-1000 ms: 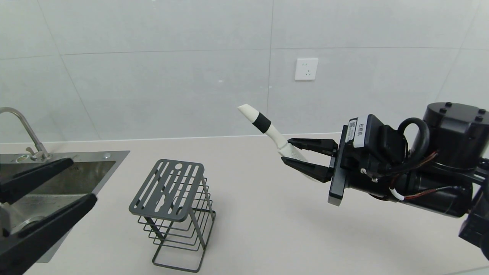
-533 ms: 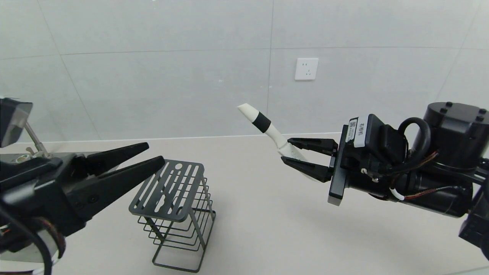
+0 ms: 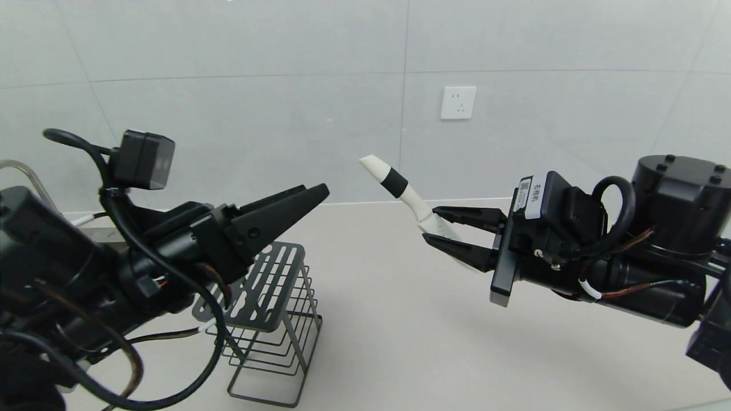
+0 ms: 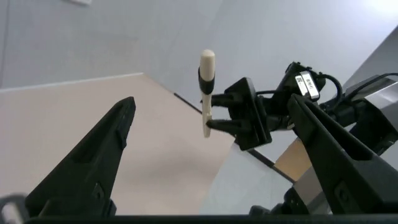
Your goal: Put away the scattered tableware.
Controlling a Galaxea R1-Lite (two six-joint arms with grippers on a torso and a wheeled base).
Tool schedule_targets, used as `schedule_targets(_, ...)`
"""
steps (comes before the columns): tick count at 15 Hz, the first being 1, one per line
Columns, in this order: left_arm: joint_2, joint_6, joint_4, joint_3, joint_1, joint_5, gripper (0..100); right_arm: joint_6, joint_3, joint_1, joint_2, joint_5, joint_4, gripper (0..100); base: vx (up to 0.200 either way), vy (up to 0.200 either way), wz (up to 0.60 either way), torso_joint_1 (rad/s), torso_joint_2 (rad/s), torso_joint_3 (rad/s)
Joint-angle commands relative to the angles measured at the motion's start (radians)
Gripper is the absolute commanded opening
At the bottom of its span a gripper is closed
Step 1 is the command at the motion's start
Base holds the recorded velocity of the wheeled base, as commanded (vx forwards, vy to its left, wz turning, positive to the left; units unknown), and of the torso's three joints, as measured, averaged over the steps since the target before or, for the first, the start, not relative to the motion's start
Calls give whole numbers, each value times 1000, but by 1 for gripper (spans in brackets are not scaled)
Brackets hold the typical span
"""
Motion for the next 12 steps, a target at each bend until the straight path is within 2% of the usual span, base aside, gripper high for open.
schedule_targets(1, 176, -1, -95, -8, -62, 1, 100, 10, -1, 0, 1, -11, -12, 0, 0, 0, 0, 0, 0, 0)
schedule_targets(6, 271, 2, -125, -125, -102, 11, 100, 26, -6, 0, 4, -48, -20, 0, 0, 0, 0, 0, 0, 0)
schedule_targets(9, 329, 4, -125, -255, -122, 71, 100, 26, -12, 0, 7, -48, -21, 0, 0, 0, 0, 0, 0, 0)
schedule_targets(12, 364, 4, -125, -330, -131, 78, 100, 26, -18, 0, 16, -48, -33, 0, 0, 0, 0, 0, 0, 0)
